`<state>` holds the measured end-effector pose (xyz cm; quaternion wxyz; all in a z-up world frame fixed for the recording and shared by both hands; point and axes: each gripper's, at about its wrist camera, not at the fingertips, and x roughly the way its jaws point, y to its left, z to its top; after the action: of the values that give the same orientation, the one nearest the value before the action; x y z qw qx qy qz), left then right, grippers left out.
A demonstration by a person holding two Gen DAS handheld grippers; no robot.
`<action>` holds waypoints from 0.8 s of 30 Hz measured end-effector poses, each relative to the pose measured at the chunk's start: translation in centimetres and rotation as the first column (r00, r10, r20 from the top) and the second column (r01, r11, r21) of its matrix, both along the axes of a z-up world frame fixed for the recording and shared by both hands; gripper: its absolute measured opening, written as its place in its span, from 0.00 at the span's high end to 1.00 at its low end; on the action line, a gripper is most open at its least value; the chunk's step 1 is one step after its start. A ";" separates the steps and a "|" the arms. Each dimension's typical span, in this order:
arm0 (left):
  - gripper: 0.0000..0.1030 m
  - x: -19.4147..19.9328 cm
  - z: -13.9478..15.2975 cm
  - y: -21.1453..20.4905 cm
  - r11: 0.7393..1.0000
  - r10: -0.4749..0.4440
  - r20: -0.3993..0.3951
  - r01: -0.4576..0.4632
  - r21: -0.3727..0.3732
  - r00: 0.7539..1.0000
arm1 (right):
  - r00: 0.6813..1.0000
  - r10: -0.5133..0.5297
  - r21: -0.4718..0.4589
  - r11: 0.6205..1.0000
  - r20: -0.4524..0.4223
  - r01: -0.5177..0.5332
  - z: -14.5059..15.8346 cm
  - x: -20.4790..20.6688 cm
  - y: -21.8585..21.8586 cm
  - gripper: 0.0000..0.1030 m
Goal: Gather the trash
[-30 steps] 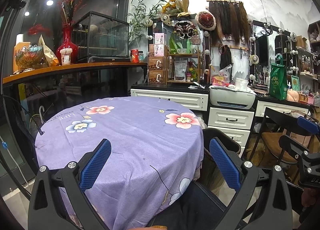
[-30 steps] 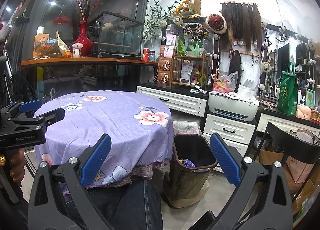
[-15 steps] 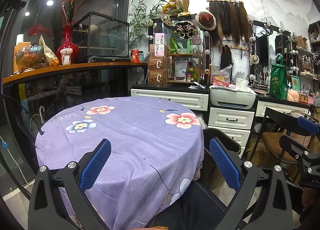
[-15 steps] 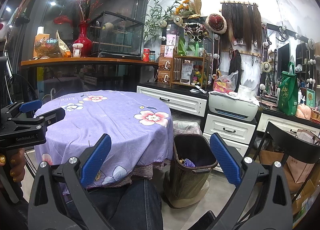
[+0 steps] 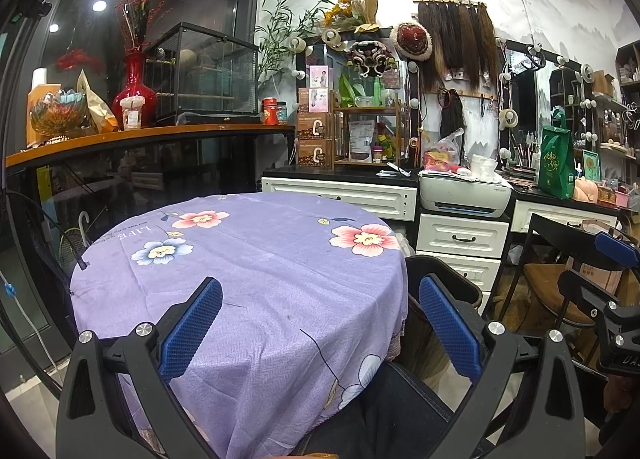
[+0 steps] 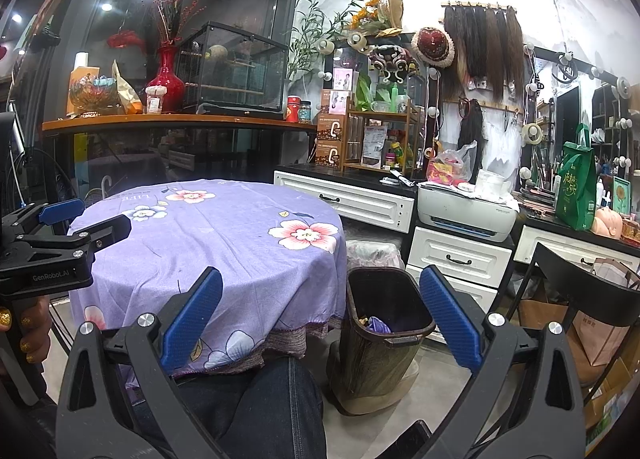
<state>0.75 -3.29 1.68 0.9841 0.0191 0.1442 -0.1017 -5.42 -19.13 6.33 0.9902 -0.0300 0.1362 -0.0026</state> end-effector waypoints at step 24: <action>0.05 0.0 0.0 0.0 1.000 0.002 0.001 -0.002 0.001 1.000 | 1.000 -0.001 -0.001 1.000 0.001 0.001 0.1 0.1 0.0 0.05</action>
<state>0.72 -3.28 1.67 0.9843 0.0194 0.1437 -0.1008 -5.36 -19.11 6.43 0.9903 -0.0305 0.1357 -0.0030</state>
